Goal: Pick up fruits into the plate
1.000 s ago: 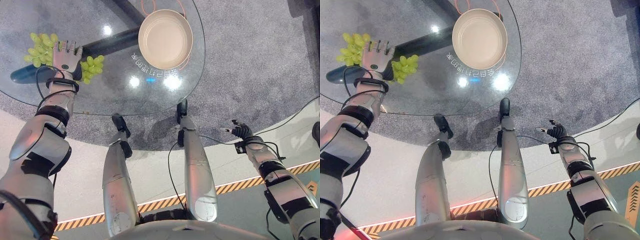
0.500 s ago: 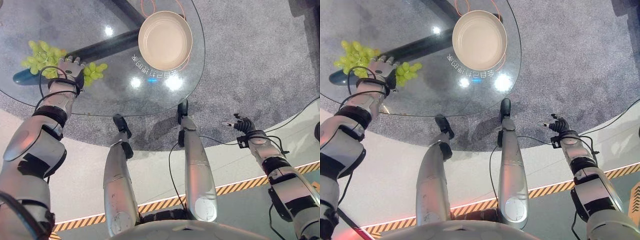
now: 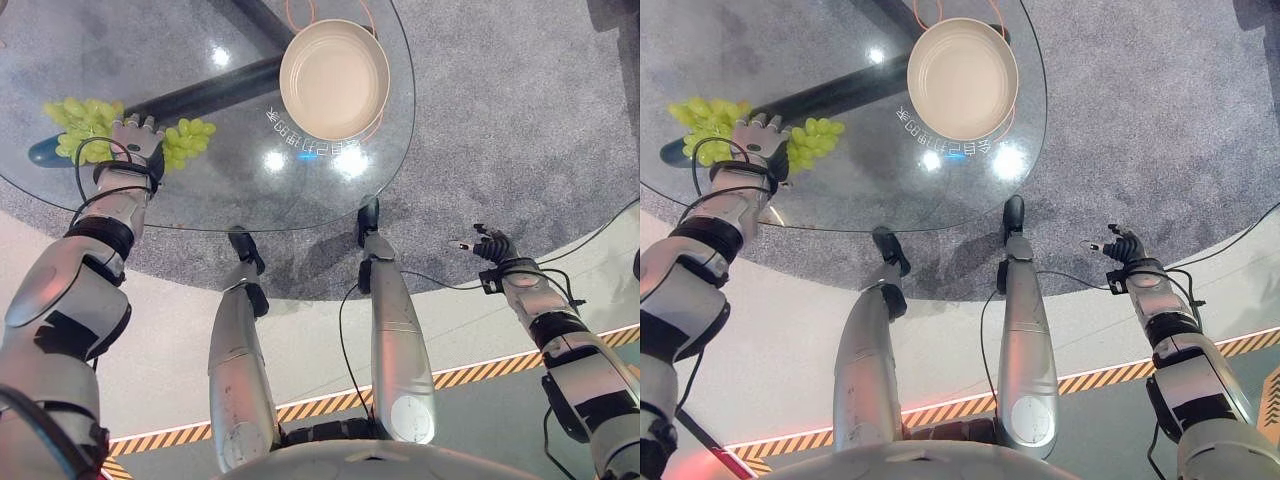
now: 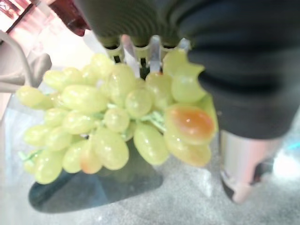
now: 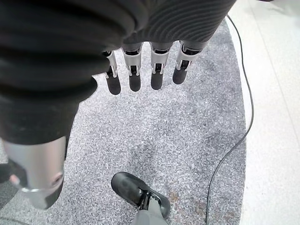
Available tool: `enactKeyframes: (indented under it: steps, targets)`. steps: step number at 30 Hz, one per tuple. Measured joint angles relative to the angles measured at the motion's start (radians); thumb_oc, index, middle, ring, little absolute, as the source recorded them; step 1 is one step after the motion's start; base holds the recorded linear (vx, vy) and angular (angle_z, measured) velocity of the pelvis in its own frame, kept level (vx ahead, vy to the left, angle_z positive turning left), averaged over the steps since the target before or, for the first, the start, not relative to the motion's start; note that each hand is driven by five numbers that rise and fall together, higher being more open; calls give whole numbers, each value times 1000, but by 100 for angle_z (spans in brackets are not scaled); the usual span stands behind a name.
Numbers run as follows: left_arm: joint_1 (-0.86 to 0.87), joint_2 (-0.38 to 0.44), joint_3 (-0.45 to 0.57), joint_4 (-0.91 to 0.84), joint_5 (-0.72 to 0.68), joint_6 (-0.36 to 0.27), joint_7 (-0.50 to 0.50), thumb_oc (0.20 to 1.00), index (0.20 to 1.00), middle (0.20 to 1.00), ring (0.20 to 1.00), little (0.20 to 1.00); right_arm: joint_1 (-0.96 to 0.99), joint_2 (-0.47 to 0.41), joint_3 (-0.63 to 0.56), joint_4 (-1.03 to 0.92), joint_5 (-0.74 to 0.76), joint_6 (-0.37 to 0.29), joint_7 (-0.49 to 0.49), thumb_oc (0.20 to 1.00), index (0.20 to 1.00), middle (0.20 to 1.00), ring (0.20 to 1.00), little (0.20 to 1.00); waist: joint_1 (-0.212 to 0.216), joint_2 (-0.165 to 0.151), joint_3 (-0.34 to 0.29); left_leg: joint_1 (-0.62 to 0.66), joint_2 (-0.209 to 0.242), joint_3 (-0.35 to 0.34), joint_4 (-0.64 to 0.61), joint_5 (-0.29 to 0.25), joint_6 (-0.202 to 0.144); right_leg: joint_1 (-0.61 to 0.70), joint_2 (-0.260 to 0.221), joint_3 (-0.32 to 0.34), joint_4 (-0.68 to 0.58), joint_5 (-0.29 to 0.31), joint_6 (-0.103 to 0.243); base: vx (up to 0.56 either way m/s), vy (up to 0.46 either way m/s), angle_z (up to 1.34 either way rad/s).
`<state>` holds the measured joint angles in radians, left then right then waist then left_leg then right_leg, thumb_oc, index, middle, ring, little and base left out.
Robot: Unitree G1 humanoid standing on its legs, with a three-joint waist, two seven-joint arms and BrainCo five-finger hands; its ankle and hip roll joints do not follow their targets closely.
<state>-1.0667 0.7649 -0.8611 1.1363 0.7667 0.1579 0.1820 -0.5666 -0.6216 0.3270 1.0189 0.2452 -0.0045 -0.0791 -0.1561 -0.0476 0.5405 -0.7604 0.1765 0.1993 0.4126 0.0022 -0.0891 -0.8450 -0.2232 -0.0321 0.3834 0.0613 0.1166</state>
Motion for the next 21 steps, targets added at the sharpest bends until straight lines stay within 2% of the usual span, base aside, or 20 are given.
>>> enactKeyframes:
  steps: [1, 2, 10, 15, 21]
  targets:
    - [2, -2, 2, 0, 0, 3, 5, 592, 592, 592, 592, 592, -1, 0, 0, 0, 0, -1, -3, 1000, 1000, 1000, 1000, 1000, 0, 0, 0, 0, 0, 0, 0, 0, 0, 0, 0, 0, 0, 0, 0, -8, -49, 0]
    - [8, -9, 5, 0, 0, 18, 26, 200, 200, 200, 200, 200, -7, 0, 0, 0, 0, -4, -7, 1000, 1000, 1000, 1000, 1000, 1, 0, 0, -1, 0, -1, 0, 0, 0, 0, 0, 0, -1, 0, 0, -7, -46, 1]
    - [13, -47, 13, 27, 22, 41, 148, 200, 200, 200, 200, 200, -59, -18, 1, -5, 12, -23, -55, 1000, 1000, 1000, 1000, 1000, 12, 0, 0, -15, 3, -7, 4, -2, -3, -4, 6, -3, -11, 2, -2, -1, -11, 0]
    - [45, -49, 16, 30, 30, 85, 227, 200, 200, 200, 200, 200, -74, -35, 0, -9, 31, -44, -68, 1000, 1000, 1000, 1000, 1000, 13, -1, -1, -21, 8, -9, 12, -7, -5, -3, 10, -6, -13, 2, -2, -1, -5, -1]
    - [75, -62, 73, 67, 29, 118, 303, 200, 200, 200, 200, 200, -74, -34, 0, -13, 50, -58, -73, 1000, 1000, 1000, 1000, 1000, 14, -2, -1, -35, 16, -17, 37, -17, -7, -2, 17, -9, -12, 4, -5, -1, -4, -1]
